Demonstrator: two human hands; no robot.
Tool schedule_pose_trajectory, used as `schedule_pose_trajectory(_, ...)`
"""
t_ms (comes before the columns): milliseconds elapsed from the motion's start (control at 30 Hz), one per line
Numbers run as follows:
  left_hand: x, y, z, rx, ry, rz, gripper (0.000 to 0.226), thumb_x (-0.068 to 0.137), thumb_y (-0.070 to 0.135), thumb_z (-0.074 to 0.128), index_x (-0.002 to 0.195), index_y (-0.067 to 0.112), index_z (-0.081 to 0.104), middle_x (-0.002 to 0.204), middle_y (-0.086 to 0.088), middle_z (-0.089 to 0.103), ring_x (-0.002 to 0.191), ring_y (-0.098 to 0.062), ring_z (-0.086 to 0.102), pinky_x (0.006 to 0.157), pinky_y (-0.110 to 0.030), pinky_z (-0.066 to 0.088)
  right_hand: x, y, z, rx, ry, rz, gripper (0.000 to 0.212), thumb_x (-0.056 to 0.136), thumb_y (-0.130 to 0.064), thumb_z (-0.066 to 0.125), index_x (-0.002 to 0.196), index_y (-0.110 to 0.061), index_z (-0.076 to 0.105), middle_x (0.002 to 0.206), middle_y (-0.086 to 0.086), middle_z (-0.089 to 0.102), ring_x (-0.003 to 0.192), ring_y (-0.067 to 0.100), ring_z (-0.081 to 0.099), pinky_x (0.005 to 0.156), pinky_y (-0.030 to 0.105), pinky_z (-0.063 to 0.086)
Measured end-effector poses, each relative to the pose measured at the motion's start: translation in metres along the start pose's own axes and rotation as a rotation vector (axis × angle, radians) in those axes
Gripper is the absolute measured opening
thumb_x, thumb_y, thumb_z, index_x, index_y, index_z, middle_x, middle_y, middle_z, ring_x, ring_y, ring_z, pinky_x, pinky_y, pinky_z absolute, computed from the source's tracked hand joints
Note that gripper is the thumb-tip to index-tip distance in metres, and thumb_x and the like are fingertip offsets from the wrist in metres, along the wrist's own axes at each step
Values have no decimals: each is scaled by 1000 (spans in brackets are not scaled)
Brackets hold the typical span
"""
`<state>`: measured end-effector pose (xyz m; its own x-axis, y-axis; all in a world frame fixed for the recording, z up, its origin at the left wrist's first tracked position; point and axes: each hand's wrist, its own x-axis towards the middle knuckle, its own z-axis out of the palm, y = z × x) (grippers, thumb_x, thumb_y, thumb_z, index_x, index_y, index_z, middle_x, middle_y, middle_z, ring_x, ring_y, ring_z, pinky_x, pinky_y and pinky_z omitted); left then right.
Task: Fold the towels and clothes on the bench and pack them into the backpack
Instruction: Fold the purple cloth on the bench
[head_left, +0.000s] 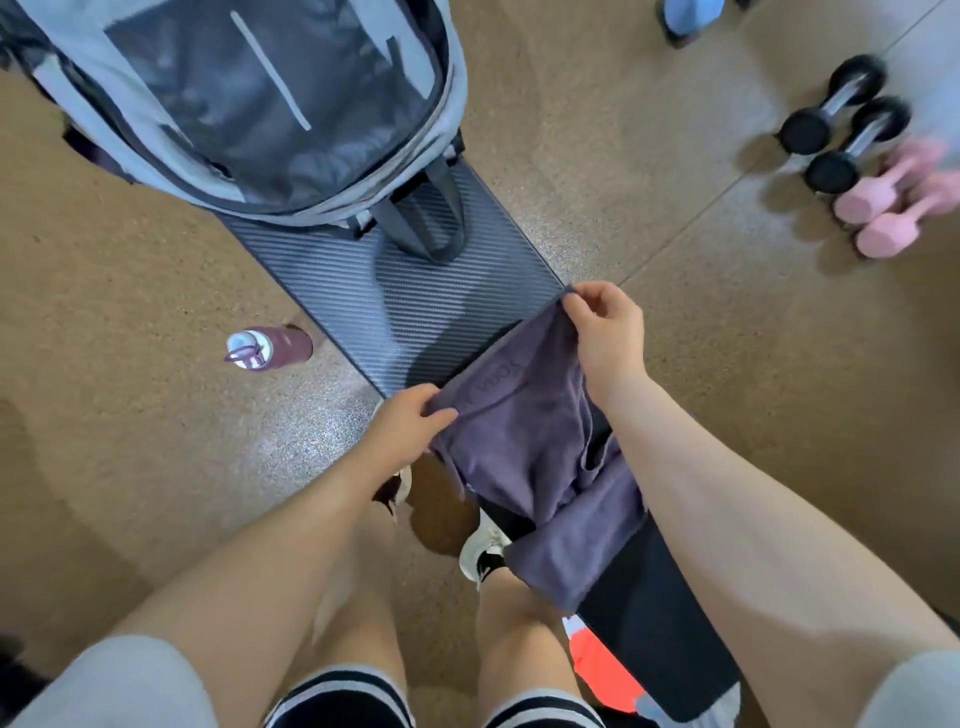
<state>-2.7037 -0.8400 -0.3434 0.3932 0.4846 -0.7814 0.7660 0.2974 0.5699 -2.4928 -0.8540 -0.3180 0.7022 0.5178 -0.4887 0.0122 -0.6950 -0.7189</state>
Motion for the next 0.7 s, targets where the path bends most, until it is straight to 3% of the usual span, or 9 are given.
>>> schedule_pose_trajectory(133,7,23,-58,-54,258,51,13,91,10,50,95,20,57,75,4,60,62,-10,52,56,-15,38,11,-20,7,-210,66,-65,7,84,-19,61,80,-17,68,70,-2,60,76,17,57,78,34,45)
schedule_pose_trajectory(233,20,43,-91,-56,440,78,17,90,13,50,102,18,61,79,1,61,59,-13,49,54,-17,36,23,-41,17,-141,78,-69,6,84,-16,61,79,-17,64,59,-8,53,68,16,52,75,34,46)
schedule_pose_trajectory(333,33,53,-102,46,523,111,27,90,12,49,116,13,56,89,-4,61,87,-25,56,77,-27,38,29,-47,22,38,34,-47,14,86,-7,57,82,-19,62,66,-3,59,63,12,55,76,33,47)
schedule_pose_trajectory(433,36,51,-89,342,532,263,46,85,6,55,130,5,46,124,-13,53,115,-33,46,98,-39,34,21,-28,9,-17,-91,4,30,91,-11,54,121,-15,57,92,0,63,81,10,57,83,22,44)
schedule_pose_trajectory(500,38,48,-65,529,464,436,44,79,3,58,122,1,53,123,-19,53,112,-40,47,96,-48,39,9,-5,-11,-156,-99,57,36,92,-14,53,128,-15,51,99,1,63,88,13,57,84,23,41)
schedule_pose_trajectory(567,40,50,-36,597,258,532,33,80,9,48,110,2,61,113,-18,58,103,-40,54,87,-52,46,-10,23,-34,-285,-87,115,28,92,-13,50,119,-10,57,104,6,64,96,20,57,86,26,39)
schedule_pose_trajectory(700,29,55,31,782,-192,428,26,94,18,41,114,14,57,121,-8,50,106,-31,55,85,-43,45,-52,85,-75,-432,-139,233,15,90,-12,52,98,-11,65,105,8,65,101,26,58,90,33,43)
